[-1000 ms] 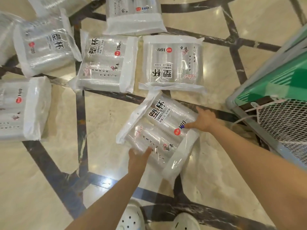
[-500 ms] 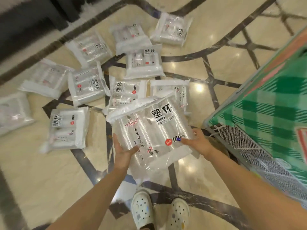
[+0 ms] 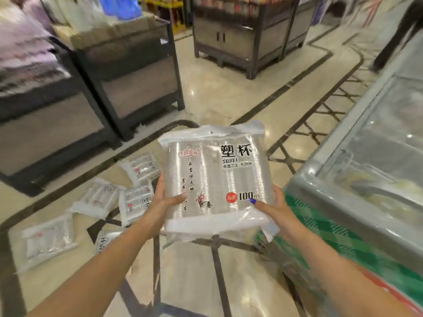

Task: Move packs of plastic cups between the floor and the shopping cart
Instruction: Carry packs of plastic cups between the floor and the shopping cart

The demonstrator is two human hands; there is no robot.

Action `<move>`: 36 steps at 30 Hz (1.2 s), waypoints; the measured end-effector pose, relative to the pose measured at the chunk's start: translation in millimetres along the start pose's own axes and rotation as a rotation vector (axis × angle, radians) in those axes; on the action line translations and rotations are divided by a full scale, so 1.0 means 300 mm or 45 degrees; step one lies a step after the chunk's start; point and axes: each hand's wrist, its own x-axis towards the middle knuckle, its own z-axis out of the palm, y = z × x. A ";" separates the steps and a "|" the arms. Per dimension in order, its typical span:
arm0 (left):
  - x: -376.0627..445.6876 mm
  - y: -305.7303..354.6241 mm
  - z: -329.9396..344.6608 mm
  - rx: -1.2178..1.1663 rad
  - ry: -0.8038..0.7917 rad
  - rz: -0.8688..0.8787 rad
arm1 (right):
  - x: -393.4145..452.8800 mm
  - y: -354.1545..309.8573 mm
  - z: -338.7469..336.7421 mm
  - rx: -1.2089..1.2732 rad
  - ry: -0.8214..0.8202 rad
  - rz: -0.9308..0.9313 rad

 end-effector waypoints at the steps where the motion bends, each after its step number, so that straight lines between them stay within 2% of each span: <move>1: -0.015 0.071 0.011 -0.015 -0.070 0.010 | -0.040 -0.070 -0.013 0.007 0.028 -0.034; 4: -0.049 0.248 0.062 0.019 -0.238 0.109 | -0.155 -0.232 -0.041 0.070 0.144 -0.168; 9: -0.130 0.445 0.198 0.007 -0.192 0.257 | -0.330 -0.369 -0.068 0.185 0.242 -0.293; 13: -0.210 0.514 0.295 0.057 -0.276 0.224 | -0.508 -0.418 -0.128 0.172 0.362 -0.370; 19: -0.353 0.589 0.561 0.125 -0.553 0.298 | -0.842 -0.420 -0.268 0.175 0.664 -0.408; 26: -0.594 0.584 1.023 0.212 -0.963 0.293 | -1.296 -0.295 -0.508 0.266 1.059 -0.437; 29: -0.737 0.524 1.275 0.274 -1.124 0.310 | -1.528 -0.227 -0.644 0.276 1.249 -0.442; 33: -1.045 0.466 1.613 0.440 -1.204 0.320 | -1.849 -0.113 -0.829 0.280 1.493 -0.439; 36: -1.148 0.344 1.887 0.459 -1.419 0.305 | -2.090 -0.011 -0.969 0.296 1.648 -0.428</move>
